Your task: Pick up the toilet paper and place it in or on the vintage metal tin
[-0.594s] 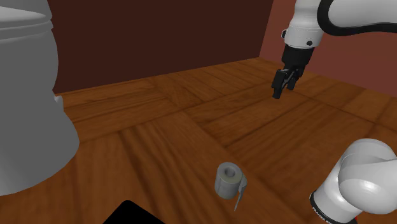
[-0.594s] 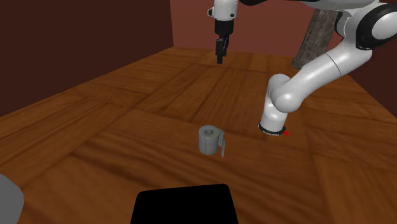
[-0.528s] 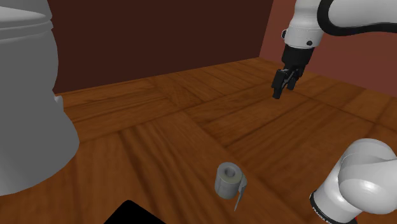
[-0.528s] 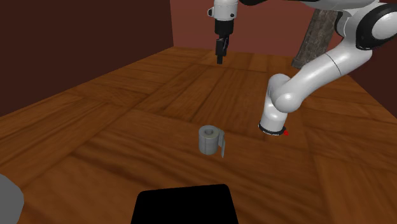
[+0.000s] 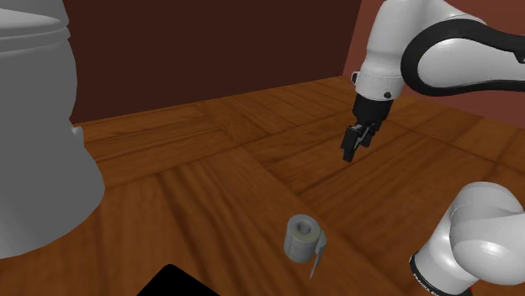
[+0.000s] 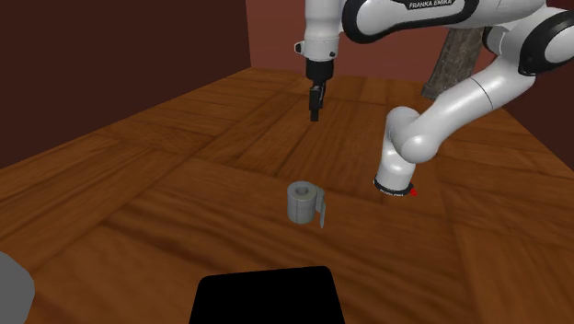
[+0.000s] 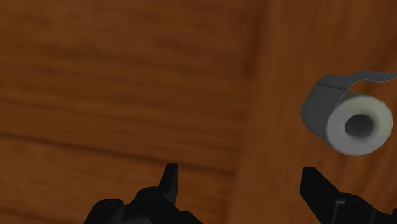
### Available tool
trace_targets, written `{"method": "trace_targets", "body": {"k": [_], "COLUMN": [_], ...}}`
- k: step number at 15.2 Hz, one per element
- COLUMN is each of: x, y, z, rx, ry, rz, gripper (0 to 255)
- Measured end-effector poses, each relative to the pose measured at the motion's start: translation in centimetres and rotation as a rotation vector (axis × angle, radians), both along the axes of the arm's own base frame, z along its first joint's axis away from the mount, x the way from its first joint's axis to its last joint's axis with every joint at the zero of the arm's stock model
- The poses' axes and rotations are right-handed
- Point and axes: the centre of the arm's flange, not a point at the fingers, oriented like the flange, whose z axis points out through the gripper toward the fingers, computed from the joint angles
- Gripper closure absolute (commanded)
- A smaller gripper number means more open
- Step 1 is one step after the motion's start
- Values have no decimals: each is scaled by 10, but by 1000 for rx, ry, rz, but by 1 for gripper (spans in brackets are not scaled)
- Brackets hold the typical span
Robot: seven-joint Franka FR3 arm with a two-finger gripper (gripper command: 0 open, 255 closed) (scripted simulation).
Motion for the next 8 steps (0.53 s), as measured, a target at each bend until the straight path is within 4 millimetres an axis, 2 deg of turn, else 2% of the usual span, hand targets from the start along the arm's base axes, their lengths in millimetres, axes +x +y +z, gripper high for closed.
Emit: {"method": "trace_targets", "body": {"k": [8], "x": [-8], "y": [70], "z": [-73], "rx": [31], "ry": [10], "rz": [78], "gripper": [0]}}
